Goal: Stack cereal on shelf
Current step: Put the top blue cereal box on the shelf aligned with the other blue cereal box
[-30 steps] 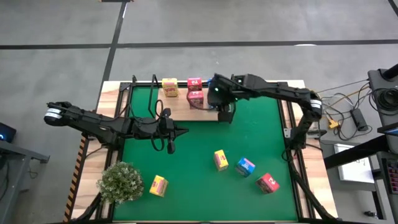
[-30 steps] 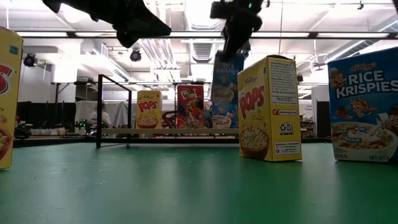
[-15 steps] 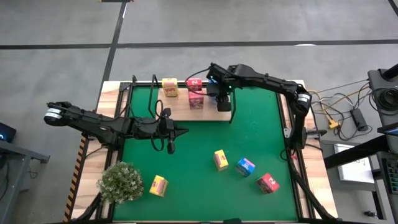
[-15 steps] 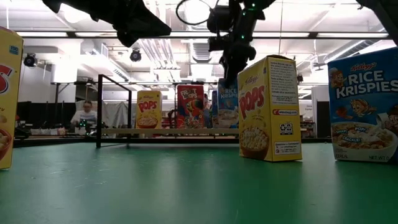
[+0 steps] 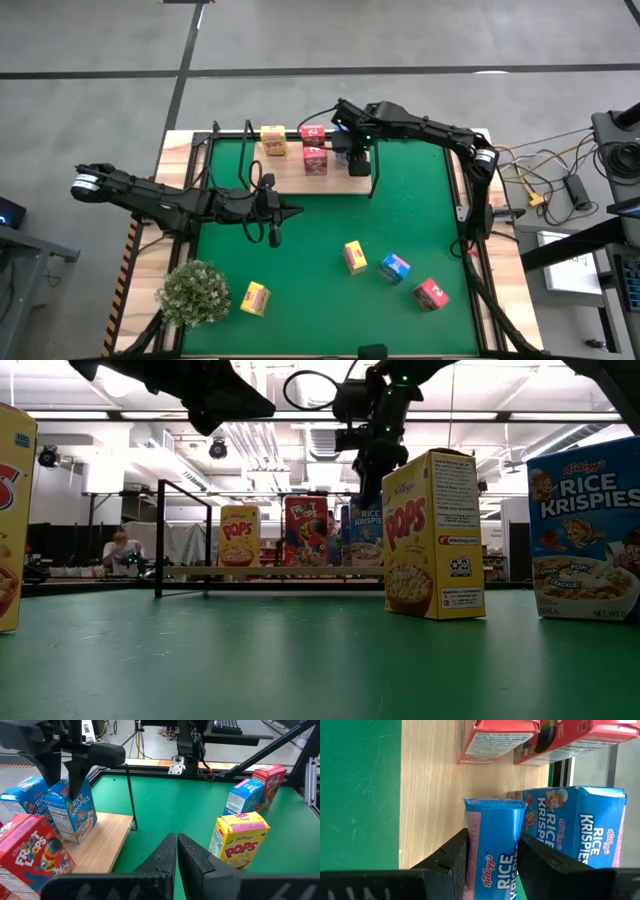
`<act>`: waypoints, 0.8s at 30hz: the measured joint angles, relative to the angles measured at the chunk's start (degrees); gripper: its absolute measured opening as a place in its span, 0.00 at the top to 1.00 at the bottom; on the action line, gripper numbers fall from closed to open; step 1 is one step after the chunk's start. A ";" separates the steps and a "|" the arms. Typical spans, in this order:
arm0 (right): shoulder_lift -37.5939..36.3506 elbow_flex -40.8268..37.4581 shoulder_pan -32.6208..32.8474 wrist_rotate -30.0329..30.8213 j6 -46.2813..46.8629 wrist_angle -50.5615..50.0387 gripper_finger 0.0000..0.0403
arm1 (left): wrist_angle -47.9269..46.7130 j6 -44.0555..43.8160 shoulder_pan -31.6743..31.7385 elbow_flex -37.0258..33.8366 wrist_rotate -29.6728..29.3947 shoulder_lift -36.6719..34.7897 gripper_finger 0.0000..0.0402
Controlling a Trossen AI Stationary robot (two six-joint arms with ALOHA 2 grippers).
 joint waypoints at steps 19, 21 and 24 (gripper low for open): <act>0.00 -0.04 -0.24 0.10 0.27 -0.21 0.67 | 0.05 -0.02 0.02 0.00 0.00 -0.02 1.00; 0.00 -0.04 -0.24 0.10 0.66 -0.21 0.67 | 0.05 -0.02 0.00 0.00 0.00 0.00 1.00; 0.00 -0.04 -0.24 0.11 0.66 -0.25 0.67 | 0.02 -0.02 0.02 0.00 0.00 0.00 1.00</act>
